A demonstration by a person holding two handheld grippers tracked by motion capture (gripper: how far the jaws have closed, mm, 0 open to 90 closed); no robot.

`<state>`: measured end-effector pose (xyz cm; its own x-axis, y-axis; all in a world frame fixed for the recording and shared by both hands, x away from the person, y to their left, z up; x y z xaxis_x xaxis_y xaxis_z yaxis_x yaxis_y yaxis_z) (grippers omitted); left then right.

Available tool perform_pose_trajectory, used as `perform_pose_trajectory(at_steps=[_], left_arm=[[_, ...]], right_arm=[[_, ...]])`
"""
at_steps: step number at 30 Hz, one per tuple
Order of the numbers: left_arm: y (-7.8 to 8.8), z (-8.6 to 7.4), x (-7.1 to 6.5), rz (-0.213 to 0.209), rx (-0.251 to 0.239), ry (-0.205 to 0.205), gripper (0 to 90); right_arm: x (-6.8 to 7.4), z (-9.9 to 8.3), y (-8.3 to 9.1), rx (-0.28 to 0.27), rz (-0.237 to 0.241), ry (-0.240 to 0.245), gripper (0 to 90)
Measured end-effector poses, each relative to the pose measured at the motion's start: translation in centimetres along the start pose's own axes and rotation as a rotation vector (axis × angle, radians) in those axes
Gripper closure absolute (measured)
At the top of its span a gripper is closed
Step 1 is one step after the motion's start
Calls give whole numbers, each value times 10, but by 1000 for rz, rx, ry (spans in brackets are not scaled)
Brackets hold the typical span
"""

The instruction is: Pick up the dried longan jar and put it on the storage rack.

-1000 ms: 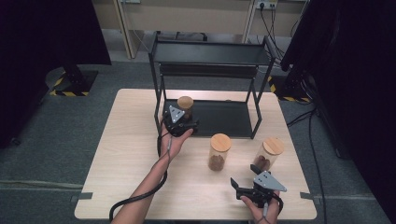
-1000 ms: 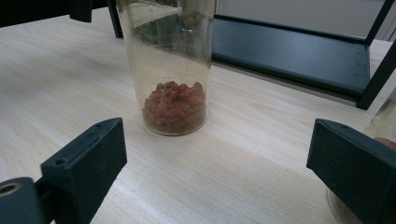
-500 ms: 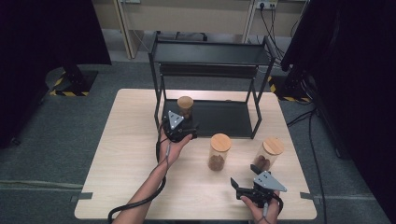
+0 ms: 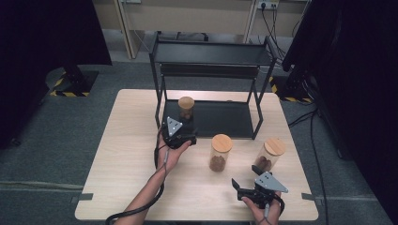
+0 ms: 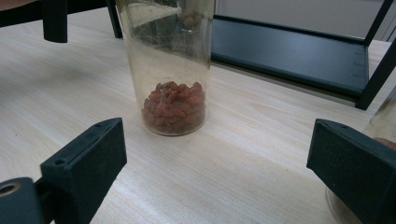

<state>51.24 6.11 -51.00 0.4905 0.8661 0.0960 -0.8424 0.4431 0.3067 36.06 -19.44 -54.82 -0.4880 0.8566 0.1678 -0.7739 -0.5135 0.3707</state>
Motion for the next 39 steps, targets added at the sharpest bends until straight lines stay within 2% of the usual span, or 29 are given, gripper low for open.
perform_pose_trajectory(at_steps=[28,34,39], left_arm=[[19,-17,0,-29,4,34,67],[23,-17,-3,-33,0,27,67],[25,-20,-4,-51,3,50,67]], right_arm=[[0,0,0,1,-3,3,47],[0,0,0,1,-4,4,46],[0,0,0,1,-5,4,47]])
Point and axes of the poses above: each handheld gripper's, and its own axes: y roughly backward along the jaws, z roughly out of its top, x roughly to its left, the point moved 7 cm from there along -y, roughly forward along the jaws, and after that the axes turned 11 degrees about -y, right-handed, at the moved point
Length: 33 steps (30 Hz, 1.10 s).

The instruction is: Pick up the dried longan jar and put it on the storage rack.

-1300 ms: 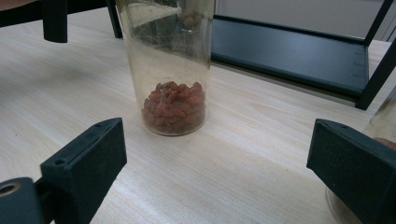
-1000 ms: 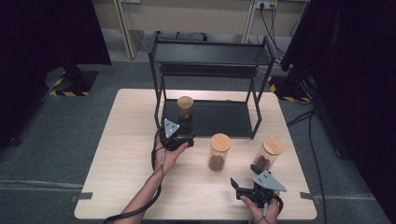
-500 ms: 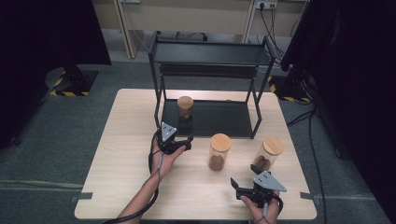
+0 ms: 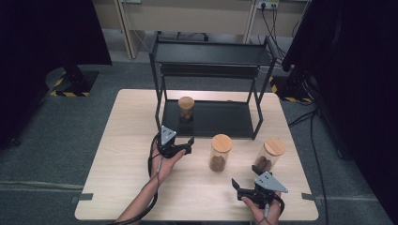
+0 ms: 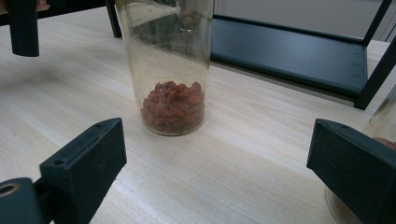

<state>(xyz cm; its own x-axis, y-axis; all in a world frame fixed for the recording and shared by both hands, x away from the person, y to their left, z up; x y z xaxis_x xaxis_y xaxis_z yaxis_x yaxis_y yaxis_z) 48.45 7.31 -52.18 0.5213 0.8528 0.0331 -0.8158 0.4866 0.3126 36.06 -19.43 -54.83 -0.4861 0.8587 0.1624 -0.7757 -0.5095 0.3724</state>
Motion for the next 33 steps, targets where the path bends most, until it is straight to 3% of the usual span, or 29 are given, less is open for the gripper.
perform_pose_trajectory(at_steps=[33], left_arm=[[10,-10,-15,-31,14,-13,67]], right_arm=[[0,0,0,-1,-1,1,46]])
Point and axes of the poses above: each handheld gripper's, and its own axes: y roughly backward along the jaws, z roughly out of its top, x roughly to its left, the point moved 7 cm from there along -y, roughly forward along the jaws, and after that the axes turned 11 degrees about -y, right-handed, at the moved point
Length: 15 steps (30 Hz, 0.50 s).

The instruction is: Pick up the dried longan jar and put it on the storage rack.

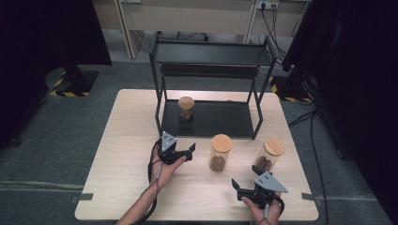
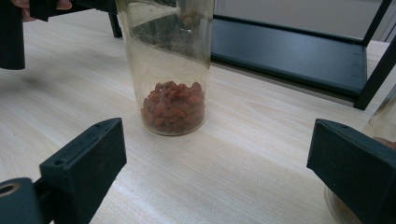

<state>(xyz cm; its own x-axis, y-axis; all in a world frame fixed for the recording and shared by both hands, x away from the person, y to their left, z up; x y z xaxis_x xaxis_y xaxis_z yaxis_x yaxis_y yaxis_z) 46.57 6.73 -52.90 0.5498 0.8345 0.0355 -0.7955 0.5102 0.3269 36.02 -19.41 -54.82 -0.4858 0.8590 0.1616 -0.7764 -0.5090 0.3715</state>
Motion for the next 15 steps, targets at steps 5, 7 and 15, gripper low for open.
perform_pose_trajectory(at_steps=[5,7,15], left_arm=[[2,-1,-3,-10,3,-3,67],[2,-1,-4,-13,3,0,67],[4,-5,-9,-22,11,-12,66]], right_arm=[[0,0,0,0,0,0,46],[0,0,0,0,0,0,46],[0,0,0,0,0,1,46]])
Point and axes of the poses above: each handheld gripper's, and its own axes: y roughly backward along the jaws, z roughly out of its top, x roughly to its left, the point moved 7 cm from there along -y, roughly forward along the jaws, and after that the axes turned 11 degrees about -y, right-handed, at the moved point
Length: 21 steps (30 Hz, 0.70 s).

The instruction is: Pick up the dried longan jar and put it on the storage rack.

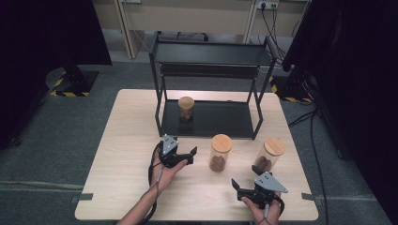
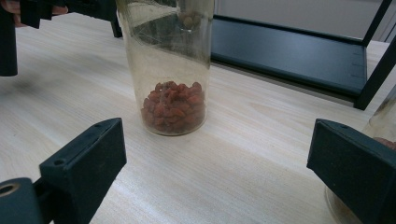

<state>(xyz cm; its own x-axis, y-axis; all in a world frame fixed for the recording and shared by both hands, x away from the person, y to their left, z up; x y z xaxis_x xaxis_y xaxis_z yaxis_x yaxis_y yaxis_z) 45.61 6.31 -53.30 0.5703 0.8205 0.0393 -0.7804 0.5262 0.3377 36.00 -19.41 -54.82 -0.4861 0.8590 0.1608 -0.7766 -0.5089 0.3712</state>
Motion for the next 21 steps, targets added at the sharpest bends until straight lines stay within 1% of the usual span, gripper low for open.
perform_pose_trajectory(at_steps=[3,9,21], left_arm=[[1,-1,-1,-6,1,7,65],[3,-5,-3,-18,9,3,66],[5,-19,-6,-30,26,14,65]], right_arm=[[0,0,0,0,0,0,46],[0,0,0,0,-1,0,45],[0,0,0,0,-3,1,45]])
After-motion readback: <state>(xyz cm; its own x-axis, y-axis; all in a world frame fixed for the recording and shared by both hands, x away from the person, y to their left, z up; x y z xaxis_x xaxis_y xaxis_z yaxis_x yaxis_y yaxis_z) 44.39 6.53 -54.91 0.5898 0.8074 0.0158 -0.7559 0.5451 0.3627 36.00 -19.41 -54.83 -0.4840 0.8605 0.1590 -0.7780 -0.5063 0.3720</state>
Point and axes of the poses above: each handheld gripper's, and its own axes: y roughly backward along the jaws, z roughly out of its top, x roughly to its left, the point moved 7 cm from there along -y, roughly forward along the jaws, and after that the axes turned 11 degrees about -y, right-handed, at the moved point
